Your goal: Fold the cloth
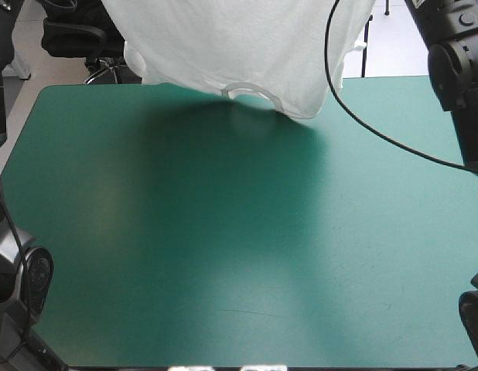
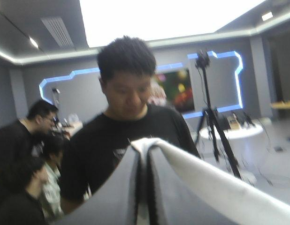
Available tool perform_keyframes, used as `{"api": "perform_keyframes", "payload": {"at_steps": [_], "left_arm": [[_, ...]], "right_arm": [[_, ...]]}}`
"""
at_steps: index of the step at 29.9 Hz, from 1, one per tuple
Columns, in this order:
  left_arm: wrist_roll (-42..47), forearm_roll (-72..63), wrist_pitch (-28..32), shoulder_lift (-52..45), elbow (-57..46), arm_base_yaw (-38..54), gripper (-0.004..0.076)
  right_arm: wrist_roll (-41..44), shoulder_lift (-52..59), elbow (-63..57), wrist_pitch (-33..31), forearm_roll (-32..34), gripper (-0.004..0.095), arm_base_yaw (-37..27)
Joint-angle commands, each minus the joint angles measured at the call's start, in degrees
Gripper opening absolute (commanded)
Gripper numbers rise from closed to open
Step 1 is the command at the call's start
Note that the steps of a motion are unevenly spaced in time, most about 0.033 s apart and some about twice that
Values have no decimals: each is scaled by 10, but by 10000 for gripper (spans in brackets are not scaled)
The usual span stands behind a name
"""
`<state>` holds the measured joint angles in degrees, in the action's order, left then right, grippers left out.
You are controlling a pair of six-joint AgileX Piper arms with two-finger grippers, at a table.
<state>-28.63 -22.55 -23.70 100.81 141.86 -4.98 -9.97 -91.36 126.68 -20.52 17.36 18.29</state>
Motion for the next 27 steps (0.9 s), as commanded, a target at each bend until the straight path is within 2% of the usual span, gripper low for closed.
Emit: {"api": "perform_keyframes", "payload": {"at_steps": [1,4,6,8,11,16,22,27], "left_arm": [[22,-10,-121,-17,-6,-1,-18],[64,1,-241,-8,-54,-1,-18],[109,38,-298,-2,-101,-1,-18],[134,78,-341,-1,-149,-1,-18],[161,125,-381,-3,-234,-1,-18],[136,123,-404,-33,-377,-1,-18],[108,151,-392,-127,-578,-1,-18],[127,176,-372,-227,-703,-1,-18]], "right_arm": [[18,15,-15,-84,-33,-18,-29],[-11,14,-78,-148,-86,-18,-49],[-23,15,-125,-182,-124,-18,-59],[-32,21,-174,-219,-149,-18,-66],[-40,38,-264,-237,-178,-17,-68],[-68,91,-415,-264,-232,-17,-68],[-81,189,-589,-284,-251,-18,-68],[-80,253,-682,-348,-258,-17,-68]]}}
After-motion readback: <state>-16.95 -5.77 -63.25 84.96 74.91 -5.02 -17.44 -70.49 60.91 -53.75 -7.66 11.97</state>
